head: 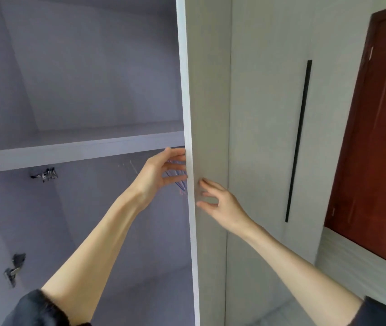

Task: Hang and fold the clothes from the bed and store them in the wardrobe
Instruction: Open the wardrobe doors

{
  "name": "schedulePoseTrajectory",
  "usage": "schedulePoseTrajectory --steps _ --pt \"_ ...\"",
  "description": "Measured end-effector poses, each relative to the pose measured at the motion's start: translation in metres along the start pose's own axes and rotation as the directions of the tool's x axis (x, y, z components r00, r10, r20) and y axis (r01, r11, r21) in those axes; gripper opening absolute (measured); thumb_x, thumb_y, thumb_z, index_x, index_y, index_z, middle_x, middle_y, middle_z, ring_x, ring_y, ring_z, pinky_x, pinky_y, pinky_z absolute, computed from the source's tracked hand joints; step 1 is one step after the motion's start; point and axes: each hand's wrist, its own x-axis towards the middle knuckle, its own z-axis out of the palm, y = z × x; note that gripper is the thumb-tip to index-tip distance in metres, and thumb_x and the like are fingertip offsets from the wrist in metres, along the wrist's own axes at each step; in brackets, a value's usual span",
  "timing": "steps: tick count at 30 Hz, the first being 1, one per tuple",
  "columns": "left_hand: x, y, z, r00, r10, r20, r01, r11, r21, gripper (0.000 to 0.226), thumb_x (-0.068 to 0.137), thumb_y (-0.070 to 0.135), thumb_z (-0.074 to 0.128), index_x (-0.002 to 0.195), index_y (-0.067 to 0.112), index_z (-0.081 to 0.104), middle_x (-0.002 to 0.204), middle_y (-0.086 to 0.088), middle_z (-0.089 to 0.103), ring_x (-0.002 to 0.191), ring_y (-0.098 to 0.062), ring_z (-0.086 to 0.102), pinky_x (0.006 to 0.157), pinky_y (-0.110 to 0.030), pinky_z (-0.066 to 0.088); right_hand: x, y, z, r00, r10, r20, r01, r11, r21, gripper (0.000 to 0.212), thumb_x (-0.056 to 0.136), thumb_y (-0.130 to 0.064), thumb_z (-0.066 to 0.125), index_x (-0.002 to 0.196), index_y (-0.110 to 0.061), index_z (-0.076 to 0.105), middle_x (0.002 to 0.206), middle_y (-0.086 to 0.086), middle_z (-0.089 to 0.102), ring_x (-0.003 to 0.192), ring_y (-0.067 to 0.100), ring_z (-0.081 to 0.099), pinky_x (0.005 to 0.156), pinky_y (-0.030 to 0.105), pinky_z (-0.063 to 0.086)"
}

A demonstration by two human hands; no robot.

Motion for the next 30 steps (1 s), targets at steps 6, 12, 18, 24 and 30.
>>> schedulePoseTrajectory --steps 6,12,18,24,30 --pt "-0.002 -0.010 0.057 0.991 0.025 0.131 -0.025 1.000 0.005 0.037 0.103 0.034 0.027 0.115 0.026 0.061 0.117 0.005 0.064 0.102 -0.009 0.062 0.083 -0.027 0.055 -0.034 0.004 -0.051 0.991 0.095 -0.097 -0.091 0.995 0.038 0.051 0.087 -0.009 0.065 0.136 -0.015 0.049 0.121 -0.009 0.056 0.094 0.005 0.062 0.076 -0.002 0.038" --pt "0.003 -0.016 0.134 0.972 0.018 0.235 -0.034 0.997 0.064 0.032 0.102 0.040 0.025 0.117 0.042 0.054 0.129 0.025 0.051 0.112 0.001 0.056 0.096 -0.033 0.046 -0.059 0.015 -0.114 0.969 0.189 -0.159 -0.197 0.980 -0.036 0.023 0.089 -0.007 0.057 0.106 -0.015 0.071 0.094 0.011 0.072 0.087 0.028 0.066 0.090 0.035 0.051" --pt "0.014 -0.021 0.204 0.948 -0.068 0.311 0.058 0.997 0.041 0.040 0.099 0.051 0.020 0.132 0.042 0.042 0.140 0.024 0.039 0.128 -0.006 0.043 0.109 -0.043 0.034 -0.074 0.038 -0.167 0.935 0.277 -0.220 -0.304 0.948 -0.098 0.021 0.095 -0.011 0.049 0.114 -0.011 0.060 0.101 0.002 0.064 0.092 0.014 0.056 0.082 0.025 0.043" --pt "0.026 -0.032 0.240 0.927 -0.086 0.365 0.086 0.996 0.015 0.051 0.098 0.054 0.018 0.143 0.036 0.034 0.142 0.029 0.034 0.135 -0.004 0.034 0.110 -0.037 0.032 -0.090 0.049 -0.197 0.940 0.300 -0.165 -0.312 0.949 -0.052 0.040 0.098 -0.009 0.042 0.136 -0.022 0.045 0.126 -0.003 0.057 0.106 0.009 0.053 0.093 0.024 0.043" --pt "0.029 -0.047 0.256 0.909 -0.141 0.392 0.118 0.990 0.082 0.057 0.095 0.060 0.015 0.144 0.036 0.030 0.149 0.022 0.028 0.136 -0.010 0.035 0.113 -0.040 0.027 -0.099 0.055 -0.206 0.931 0.340 -0.133 -0.352 0.933 -0.081 0.051 0.101 -0.012 0.036 0.148 -0.029 0.024 0.142 -0.007 0.043 0.126 0.010 0.043 0.096 0.018 0.038"
